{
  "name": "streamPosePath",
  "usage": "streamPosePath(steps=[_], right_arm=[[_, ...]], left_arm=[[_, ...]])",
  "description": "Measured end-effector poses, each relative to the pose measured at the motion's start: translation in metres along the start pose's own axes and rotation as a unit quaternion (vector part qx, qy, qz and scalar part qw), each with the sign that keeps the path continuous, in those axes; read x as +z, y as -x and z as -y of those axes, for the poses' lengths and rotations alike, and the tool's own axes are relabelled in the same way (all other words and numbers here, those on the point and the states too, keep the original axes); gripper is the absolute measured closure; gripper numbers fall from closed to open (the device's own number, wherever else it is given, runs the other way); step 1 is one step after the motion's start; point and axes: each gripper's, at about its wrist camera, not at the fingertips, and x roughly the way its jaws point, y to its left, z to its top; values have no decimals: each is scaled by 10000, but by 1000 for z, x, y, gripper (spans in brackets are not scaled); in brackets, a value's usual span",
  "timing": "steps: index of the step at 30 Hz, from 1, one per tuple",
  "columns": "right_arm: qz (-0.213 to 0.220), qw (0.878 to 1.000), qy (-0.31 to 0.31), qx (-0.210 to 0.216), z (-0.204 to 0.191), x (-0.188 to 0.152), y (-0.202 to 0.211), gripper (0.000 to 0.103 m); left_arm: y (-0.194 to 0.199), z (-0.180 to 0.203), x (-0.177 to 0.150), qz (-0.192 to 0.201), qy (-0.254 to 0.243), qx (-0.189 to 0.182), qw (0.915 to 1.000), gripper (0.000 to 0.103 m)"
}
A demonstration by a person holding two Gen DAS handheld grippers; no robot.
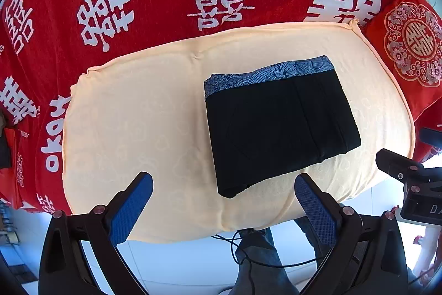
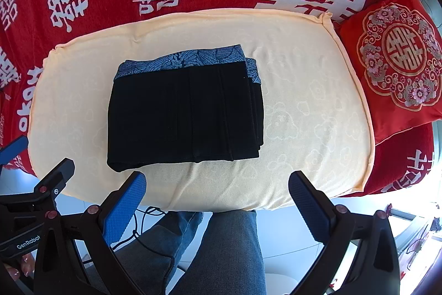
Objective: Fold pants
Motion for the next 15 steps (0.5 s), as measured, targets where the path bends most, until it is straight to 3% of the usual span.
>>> streamPosePath(steps=[15], right_arm=[[-38, 10000, 15, 17, 1, 5, -5, 0]], left_arm=[[2, 2, 0, 66, -48, -219, 9997, 0]])
